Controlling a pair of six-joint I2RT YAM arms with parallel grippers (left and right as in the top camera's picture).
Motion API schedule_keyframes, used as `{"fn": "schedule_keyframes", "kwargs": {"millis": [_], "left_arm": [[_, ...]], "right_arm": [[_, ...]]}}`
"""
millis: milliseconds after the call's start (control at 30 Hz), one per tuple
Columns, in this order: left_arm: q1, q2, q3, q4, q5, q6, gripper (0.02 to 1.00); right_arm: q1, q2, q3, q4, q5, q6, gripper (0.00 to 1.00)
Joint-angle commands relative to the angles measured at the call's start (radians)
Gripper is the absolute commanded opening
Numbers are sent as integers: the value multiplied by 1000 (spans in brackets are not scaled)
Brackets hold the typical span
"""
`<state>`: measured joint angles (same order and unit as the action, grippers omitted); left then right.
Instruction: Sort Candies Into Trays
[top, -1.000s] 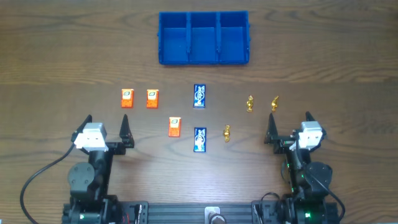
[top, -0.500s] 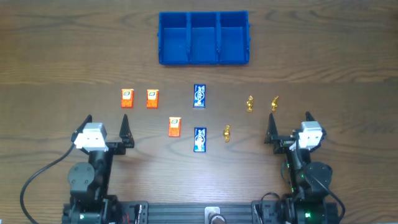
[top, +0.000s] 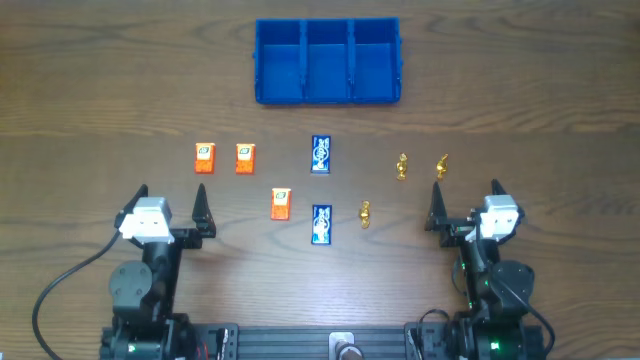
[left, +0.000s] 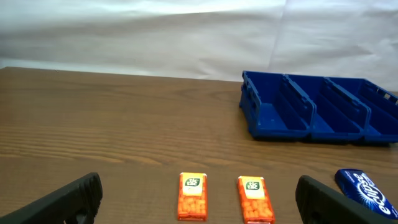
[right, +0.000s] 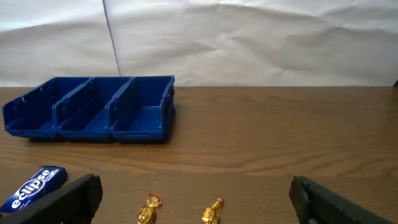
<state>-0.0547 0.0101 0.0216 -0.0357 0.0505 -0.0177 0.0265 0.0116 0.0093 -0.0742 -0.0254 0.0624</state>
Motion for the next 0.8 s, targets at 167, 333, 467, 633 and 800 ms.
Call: {"fn": "schedule_keyframes", "kwargs": {"millis": [167, 333, 467, 633, 800], "left_arm": [[4, -6, -17, -40, -2, 15, 998], [0, -6, -17, -36, -3, 15, 998], [2, 17, 56, -92, -5, 18, 998], [2, 308, 361, -243, -10, 25, 996], [2, 717, 663, -380, -6, 37, 998]], "right_arm": [[4, -9, -2, -8, 17, -15, 998], [4, -9, -2, -8, 17, -15, 998], [4, -9, -2, -8, 17, -15, 998], [4, -9, -2, -8, 17, -15, 998], [4, -9, -2, -8, 17, -15, 998]]}}
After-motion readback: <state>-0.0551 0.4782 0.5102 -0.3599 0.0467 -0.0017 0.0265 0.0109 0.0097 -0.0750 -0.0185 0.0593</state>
